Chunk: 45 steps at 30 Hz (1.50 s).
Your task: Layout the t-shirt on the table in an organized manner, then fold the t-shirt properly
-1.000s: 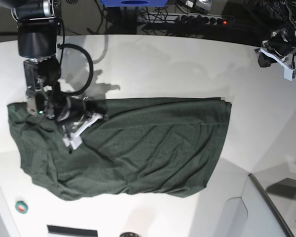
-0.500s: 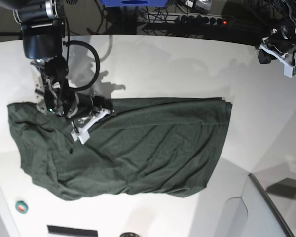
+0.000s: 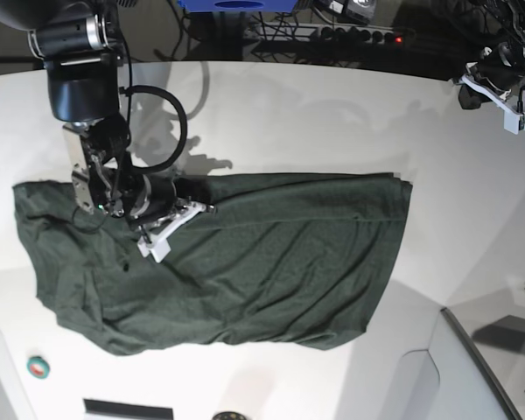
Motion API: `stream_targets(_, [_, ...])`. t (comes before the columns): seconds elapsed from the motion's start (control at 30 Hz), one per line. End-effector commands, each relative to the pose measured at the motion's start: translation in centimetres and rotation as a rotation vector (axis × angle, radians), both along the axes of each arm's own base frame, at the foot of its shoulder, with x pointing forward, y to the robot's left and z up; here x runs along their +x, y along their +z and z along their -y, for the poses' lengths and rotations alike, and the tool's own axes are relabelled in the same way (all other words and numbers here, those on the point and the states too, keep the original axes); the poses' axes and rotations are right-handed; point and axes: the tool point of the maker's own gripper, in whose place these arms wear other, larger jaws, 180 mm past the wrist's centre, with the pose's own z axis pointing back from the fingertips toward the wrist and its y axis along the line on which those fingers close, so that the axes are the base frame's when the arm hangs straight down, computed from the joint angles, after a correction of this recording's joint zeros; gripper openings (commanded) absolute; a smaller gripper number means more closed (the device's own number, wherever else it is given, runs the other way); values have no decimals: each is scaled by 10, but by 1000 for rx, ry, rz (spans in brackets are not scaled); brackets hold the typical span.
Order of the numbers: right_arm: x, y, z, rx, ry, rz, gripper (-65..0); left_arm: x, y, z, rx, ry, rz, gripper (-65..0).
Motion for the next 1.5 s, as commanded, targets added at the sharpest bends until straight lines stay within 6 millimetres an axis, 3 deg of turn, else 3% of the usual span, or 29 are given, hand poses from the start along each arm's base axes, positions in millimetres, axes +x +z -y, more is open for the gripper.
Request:
stream_targets(0.0, [12,11,-3,10,8,39,-648,7,12,-8,25,-11,39,-650])
stream_targets(0.27, [21,19,-17,34,15,56,-648,8,12,-9,27,-11,39,-650])
stream_targets(0.73, [60,44,-10,24,-22,164,-648,8,12,-7,26,-16,37,-650])
stream_targets(0.9, [55,54,-5,20,9,203,-650,16,12,-1,7,-10,63,-650])
stream_targets(1.07, [26,93,2,4,120,415,-650,54,11,27,-67,13,151,-650])
stream_targets(1.17, [9,103,11,-21,121,455,-650,84,14,57,-113,-40,198,-650])
stream_targets(1.27, [-1,102,33,-70,120,460,-650,104,16,80,-151,-80,226,-650])
stream_targets(1.3, [-3,101,40,-82,111,457,-650,107,16,84,-163,-72,237,-622])
stream_targets(1.37, [-7,97,57,-96,71,444,-650,112,17,86,-184,-41,258,-467])
stream_targets(1.47, [-11,91,82,-117,2,419,-650,116,10,88,-232,8,265,-332])
